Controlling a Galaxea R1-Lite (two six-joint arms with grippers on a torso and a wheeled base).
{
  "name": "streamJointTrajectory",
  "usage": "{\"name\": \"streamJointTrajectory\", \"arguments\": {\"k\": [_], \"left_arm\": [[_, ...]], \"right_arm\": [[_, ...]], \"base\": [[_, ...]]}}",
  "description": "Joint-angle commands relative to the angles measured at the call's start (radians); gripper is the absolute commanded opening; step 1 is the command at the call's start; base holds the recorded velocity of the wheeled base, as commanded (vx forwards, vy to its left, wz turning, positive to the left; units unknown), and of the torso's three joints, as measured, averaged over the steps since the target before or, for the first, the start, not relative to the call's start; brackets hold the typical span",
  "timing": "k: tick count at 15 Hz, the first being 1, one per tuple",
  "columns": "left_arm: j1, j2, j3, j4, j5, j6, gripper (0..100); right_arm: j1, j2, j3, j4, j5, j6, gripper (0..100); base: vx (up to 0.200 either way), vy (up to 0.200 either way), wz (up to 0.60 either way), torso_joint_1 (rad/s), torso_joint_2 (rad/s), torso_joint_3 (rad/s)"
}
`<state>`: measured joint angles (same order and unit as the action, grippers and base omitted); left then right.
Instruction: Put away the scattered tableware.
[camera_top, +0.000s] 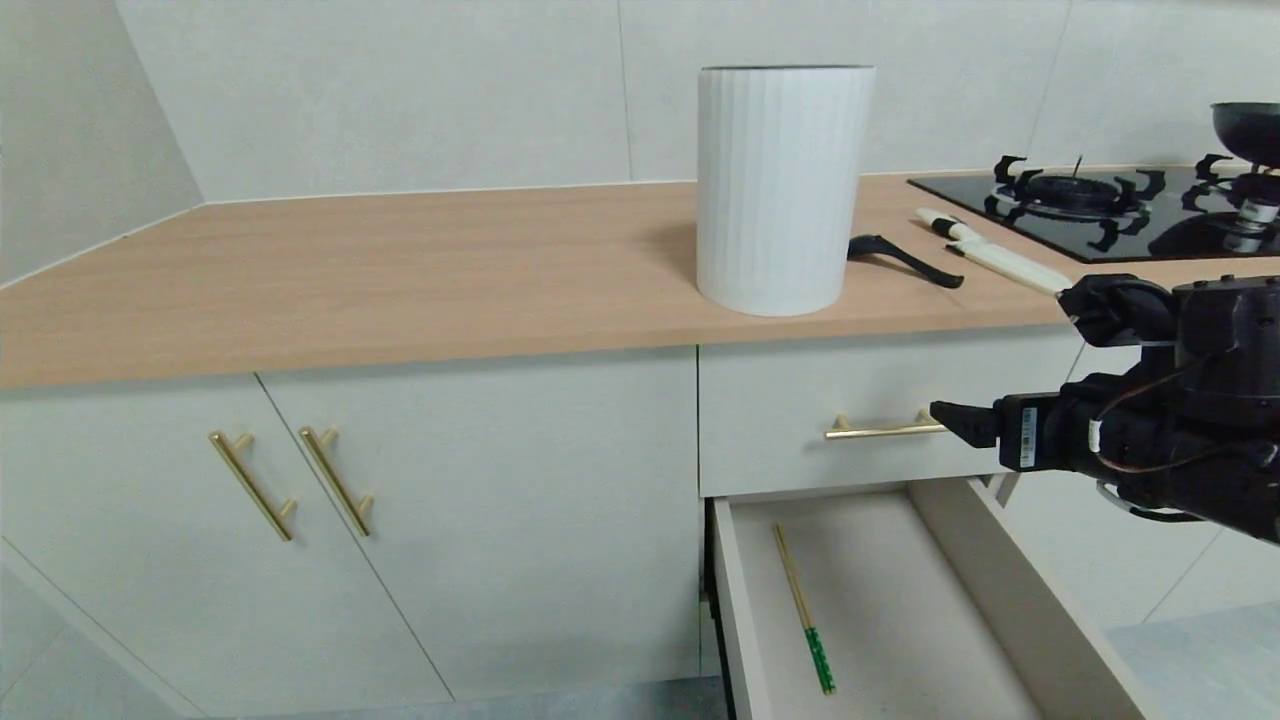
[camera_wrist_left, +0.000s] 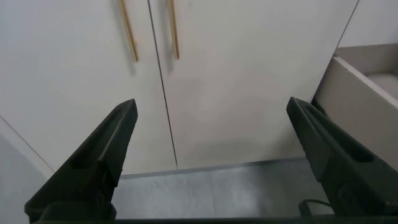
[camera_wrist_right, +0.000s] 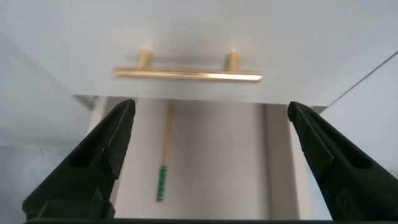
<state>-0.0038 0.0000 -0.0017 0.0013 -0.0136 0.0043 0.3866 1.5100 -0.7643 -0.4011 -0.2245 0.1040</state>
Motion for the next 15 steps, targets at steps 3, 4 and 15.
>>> {"name": "streamJointTrajectory", "arguments": {"k": [3,4,15], "left_arm": [[-0.001,0.0,0.0,0.0,0.0,0.0,100],[-0.001,0.0,0.0,0.0,0.0,0.0,100],[-0.001,0.0,0.0,0.0,0.0,0.0,100]], "right_arm": [[0.0,0.027,0.0,-0.001,0.001,0.0,100],[0.0,0.029,0.0,0.001,0.001,0.0,100],[0.0,0.045,-0.001,-0.001,0.002,0.0,100]], "base": [[0.0,0.0,0.0,0.139,-0.51,-0.292],[0.0,0.0,0.0,0.178,-0.47,-0.3],[0.0,0.0,0.0,0.201,-0.48,-0.285]]}}
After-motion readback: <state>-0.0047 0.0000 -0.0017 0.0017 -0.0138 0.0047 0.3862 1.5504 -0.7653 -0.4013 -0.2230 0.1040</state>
